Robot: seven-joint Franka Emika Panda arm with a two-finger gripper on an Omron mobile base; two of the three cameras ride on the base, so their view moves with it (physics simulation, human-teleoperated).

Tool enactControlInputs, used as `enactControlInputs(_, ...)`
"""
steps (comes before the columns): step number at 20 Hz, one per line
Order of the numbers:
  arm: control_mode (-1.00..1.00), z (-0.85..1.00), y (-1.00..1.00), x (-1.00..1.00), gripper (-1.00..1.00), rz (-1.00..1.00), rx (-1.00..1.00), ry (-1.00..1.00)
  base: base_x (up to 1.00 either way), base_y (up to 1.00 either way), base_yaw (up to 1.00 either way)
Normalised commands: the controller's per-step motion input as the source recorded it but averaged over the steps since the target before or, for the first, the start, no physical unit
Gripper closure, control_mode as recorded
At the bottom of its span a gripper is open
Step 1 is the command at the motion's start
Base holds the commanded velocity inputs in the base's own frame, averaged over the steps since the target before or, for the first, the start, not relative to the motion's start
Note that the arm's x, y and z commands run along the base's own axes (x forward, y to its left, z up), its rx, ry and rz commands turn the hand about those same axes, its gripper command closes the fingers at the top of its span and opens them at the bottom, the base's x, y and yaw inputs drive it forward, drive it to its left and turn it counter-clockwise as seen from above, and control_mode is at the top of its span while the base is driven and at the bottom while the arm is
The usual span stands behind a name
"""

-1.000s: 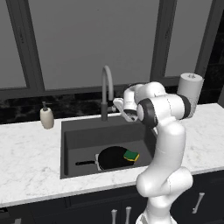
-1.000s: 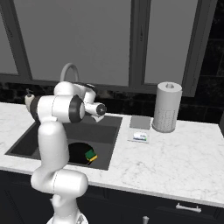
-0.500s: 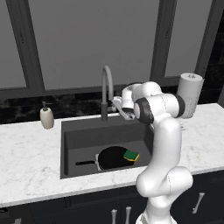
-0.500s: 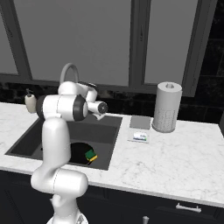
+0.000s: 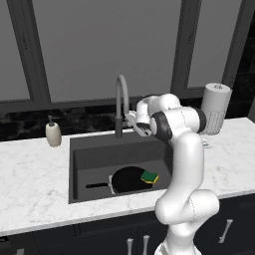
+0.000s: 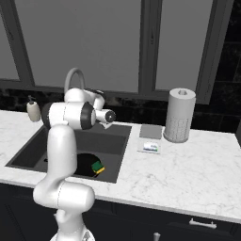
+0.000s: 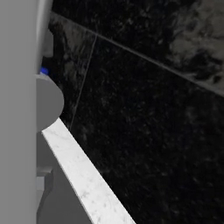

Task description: Pick the pan and sponge and place them into the sink. Then turn on the water.

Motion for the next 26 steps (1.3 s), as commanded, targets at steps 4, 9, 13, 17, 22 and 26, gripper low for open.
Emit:
enactControlInputs(4, -1.00, -0.12, 0.06, 0.30, 1.00, -0.01, 0.00, 0.00, 0.00, 0.00, 0.00)
enactControlInputs(9, -1.00, -0.03, 0.00, 0.18, 1.00, 0.00, 0.03, 0.00, 0.00, 0.00, 0.00)
enactControlInputs(13, -1.00, 0.00, 0.00, 0.20, 1.00, 0.00, 0.14, 0.00, 0.00, 0.00, 0.00)
enactControlInputs(17, -1.00, 0.00, 0.00, 0.19, 1.00, -0.04, 0.19, 0.00, 0.00, 0.00, 0.00)
enactControlInputs(22, -1.00, 0.00, 0.00, 0.20, 1.00, -0.12, 0.23, 0.06, 0.00, 0.00, 0.00)
enactControlInputs(26, -1.00, 0.00, 0.00, 0.28, 1.00, -0.18, 0.25, 0.16, 0.00, 0.00, 0.00)
